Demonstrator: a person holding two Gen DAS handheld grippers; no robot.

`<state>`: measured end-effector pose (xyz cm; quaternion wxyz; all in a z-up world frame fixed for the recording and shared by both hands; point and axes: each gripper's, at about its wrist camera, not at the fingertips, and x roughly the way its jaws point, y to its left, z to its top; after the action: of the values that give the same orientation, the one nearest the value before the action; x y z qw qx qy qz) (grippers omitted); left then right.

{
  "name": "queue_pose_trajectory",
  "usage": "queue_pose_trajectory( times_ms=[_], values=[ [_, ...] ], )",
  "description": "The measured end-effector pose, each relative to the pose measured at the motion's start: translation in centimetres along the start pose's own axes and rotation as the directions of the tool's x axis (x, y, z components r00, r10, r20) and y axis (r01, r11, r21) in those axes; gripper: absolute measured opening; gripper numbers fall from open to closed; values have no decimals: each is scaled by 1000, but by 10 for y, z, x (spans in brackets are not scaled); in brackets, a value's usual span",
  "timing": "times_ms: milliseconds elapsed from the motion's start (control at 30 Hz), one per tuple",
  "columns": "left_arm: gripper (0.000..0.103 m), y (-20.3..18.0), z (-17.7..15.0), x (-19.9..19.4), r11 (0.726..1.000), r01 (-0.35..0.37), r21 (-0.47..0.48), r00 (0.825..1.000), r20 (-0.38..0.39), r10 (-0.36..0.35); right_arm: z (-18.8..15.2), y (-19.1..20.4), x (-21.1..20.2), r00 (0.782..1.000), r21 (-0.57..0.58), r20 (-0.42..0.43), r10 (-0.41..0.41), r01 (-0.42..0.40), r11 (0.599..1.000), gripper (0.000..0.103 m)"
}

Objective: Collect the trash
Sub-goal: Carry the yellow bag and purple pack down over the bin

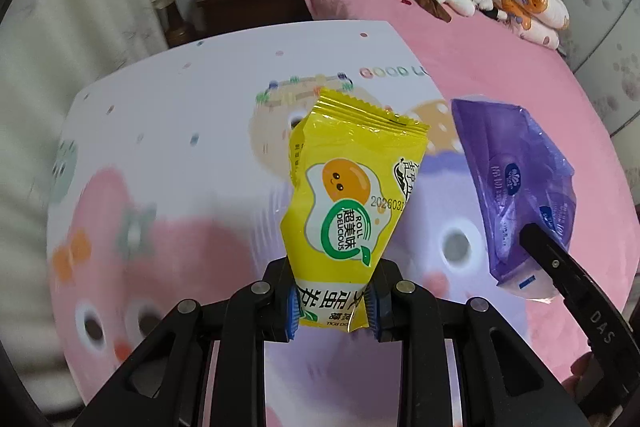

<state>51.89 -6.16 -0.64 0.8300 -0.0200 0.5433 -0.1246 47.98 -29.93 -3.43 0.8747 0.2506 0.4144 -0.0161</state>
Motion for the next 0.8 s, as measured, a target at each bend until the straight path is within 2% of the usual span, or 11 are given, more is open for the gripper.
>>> queue_pose_trajectory(
  times_ms=[267,467,600,800],
  values=[
    [25,-39,-145,-74,998,-34,-60,999,29,35,-89,-41,-112,998,-145,-14,55,-57,988,15],
    [25,-77,-249,-114,997,-74,-24,997,3,74,-156,-77,-179,996,-229,-52,75,-85,970,15],
    [25,-95,-304,-125,996,-91,9,995,-41,91,-202,-104,-220,992,-249,-93,83,-104,963,15],
    [25,-110,-361,-122,994,-106,37,985,-133,110,-259,-128,-257,984,-281,-162,78,-121,952,15]
  ],
)
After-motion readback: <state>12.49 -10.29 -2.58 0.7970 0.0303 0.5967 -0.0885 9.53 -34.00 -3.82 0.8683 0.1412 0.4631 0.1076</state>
